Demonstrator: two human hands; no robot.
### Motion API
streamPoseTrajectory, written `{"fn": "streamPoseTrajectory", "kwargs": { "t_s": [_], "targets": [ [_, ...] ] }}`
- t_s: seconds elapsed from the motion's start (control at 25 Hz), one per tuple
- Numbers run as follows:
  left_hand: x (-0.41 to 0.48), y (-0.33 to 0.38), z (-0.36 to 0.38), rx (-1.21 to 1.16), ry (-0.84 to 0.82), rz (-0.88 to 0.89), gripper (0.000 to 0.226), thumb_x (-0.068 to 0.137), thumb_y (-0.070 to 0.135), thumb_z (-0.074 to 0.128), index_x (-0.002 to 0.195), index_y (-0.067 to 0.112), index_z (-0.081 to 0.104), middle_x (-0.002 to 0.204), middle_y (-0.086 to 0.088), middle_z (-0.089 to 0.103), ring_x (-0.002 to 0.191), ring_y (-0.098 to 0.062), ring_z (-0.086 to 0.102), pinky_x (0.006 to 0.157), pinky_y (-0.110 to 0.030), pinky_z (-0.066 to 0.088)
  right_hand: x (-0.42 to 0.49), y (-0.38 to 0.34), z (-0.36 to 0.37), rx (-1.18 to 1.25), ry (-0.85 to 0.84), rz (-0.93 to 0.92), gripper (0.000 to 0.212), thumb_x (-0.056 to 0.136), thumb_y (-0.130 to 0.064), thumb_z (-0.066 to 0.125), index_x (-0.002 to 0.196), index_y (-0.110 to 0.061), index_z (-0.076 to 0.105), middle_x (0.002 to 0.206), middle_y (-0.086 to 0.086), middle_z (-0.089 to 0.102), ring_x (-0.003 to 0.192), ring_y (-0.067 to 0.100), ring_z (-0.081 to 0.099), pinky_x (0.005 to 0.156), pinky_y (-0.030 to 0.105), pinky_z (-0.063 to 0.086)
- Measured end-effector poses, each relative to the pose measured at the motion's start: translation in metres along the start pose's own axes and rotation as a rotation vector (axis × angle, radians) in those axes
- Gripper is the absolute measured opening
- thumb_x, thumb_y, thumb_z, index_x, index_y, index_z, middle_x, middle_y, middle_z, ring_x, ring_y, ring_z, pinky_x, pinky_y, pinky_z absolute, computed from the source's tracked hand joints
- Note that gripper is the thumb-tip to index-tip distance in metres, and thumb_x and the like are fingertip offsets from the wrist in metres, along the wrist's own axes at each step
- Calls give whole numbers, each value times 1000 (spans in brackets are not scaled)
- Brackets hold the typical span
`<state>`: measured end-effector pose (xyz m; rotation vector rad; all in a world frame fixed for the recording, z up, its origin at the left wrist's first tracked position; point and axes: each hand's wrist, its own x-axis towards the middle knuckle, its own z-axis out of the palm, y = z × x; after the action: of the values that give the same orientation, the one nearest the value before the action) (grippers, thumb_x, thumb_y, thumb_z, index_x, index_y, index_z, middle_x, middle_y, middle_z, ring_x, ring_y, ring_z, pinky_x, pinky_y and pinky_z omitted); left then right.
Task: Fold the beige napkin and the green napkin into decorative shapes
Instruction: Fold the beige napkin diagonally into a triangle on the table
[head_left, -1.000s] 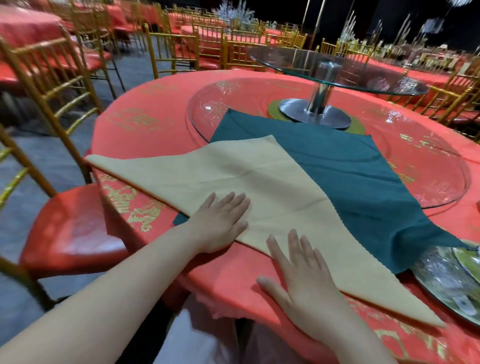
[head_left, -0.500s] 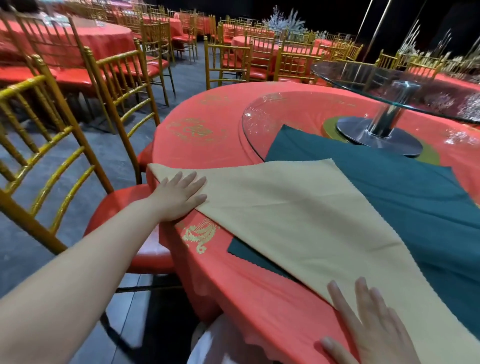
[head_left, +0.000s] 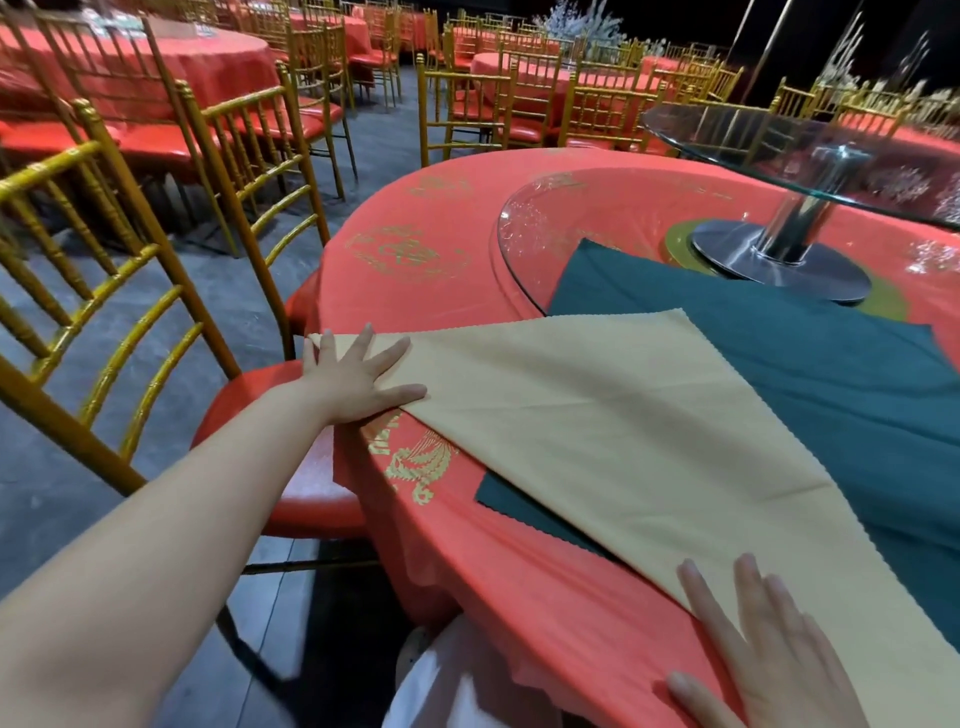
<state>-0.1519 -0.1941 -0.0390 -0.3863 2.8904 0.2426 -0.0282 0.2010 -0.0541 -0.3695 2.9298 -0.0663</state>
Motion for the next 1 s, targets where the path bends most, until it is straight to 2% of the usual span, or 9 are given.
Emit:
{"fn": "streamPoseTrajectory", "kwargs": {
  "t_s": [0.08,0.16,0.24,0.36,0.44,0.52,0.6,0.72,1.0],
  "targets": [
    [0,3,-6,67,-16,-53,92,62,88,19,141,47,-4,156,0,-11,139,-39,-12,108,-57,-13,5,1,-18,-80,-51,22,79,76,-82,2,145,-43,3,134,26,47,112,40,56,78,48,51],
    [-9,23,-11,185,85,5,75,85,69,26,145,35,-4,156,-2,-9,141,-32,-12,109,-57,-9,3,5,-25,-95,-75,-9,84,49,-90,-23,126,-59,-29,150,16,-19,139,29,1,110,43,19],
    [-32,67,-8,77,233,283,58,98,33,33,147,24,2,156,-1,-1,143,-23,-6,112,-46,-5,-4,2,-29,-62,-118,-43,87,30,-86,-36,112,-59,-45,132,2,-48,128,15,-33,110,31,-9],
    [-94,153,15,-295,174,781,51,97,18,35,145,17,18,154,1,19,142,-14,6,108,-19,-5,-8,6,-28,0,-109,-56,85,37,-87,-30,117,-57,-38,135,1,-43,128,12,-34,109,31,-13],
    [-123,197,36,-325,88,900,49,97,18,31,145,16,18,150,1,30,142,-11,9,108,-17,-1,-10,6,-27,39,-71,-88,87,44,-87,-24,123,-54,-34,136,1,-40,130,13,-32,112,33,-11],
    [-133,224,53,-288,84,864,50,99,20,30,146,15,14,150,1,30,142,-11,9,111,-22,3,-13,11,-24,74,-54,-105,94,50,-86,-21,135,-45,-27,139,0,-37,132,12,-30,113,35,-10],
    [-134,234,67,-184,115,785,54,99,33,24,147,18,5,156,3,12,142,-10,3,113,-27,1,-19,23,-21,74,-44,-118,101,51,-84,-21,141,-39,-19,142,-5,-34,131,7,-30,113,33,-11],
    [-135,235,75,19,81,757,60,96,50,17,146,27,-5,155,8,-9,141,-10,-11,115,-31,-6,-40,53,-21,68,-55,-106,90,50,-82,-28,134,-50,-23,143,-17,-34,133,2,-29,110,28,-15],
    [-137,233,71,39,70,765,86,61,65,-16,142,39,-11,154,10,-14,141,-12,-15,113,-31,-7,-94,133,-27,3,-65,-3,84,49,-78,-36,129,-52,-26,138,-31,-32,127,-11,-33,105,16,-21]
  ]
}}
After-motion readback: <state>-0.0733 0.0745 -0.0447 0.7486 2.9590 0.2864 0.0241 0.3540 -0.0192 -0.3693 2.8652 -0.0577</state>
